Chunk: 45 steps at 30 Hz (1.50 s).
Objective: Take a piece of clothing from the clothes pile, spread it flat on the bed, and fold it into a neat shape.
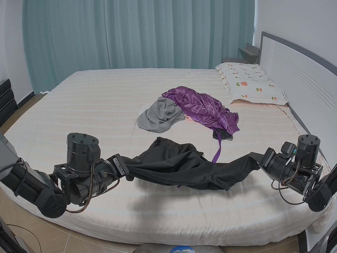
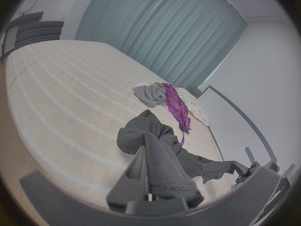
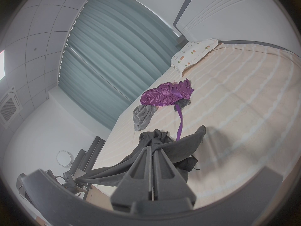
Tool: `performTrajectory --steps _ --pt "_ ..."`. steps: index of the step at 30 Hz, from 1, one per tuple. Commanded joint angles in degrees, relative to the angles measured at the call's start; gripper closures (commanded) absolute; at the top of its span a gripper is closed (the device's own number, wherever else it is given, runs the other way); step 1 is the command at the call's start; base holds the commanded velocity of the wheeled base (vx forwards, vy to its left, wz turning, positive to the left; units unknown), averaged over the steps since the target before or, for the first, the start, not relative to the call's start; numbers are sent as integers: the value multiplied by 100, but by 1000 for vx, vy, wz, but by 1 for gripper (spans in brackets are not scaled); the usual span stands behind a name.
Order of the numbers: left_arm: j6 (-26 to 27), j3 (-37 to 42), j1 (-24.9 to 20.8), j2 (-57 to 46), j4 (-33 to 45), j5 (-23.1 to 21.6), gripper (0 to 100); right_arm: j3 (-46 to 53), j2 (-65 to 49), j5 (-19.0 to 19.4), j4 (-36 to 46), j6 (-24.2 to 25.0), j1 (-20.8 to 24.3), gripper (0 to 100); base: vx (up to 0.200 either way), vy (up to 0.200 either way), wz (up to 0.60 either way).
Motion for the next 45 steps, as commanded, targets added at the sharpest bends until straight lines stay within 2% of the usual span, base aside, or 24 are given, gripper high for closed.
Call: performTrajectory --steps 1,6,12,36,45 --pt "-9 -4 0 30 -7 2 100 10 -4 4 -2 1 12 100 0 0 0" --pt "0 -4 0 38 -7 11 100 10 -4 4 -2 1 12 100 0 0 0" --pt "0 -4 0 38 -16 11 100 10 13 4 -2 1 12 100 -200 0 0" --pt "0 -4 36 38 -16 37 100 1 57 13 -2 9 3 100 0 0 0" --pt "0 -13 62 21 -16 37 100 1 66 13 -10 9 3 100 0 200 0"
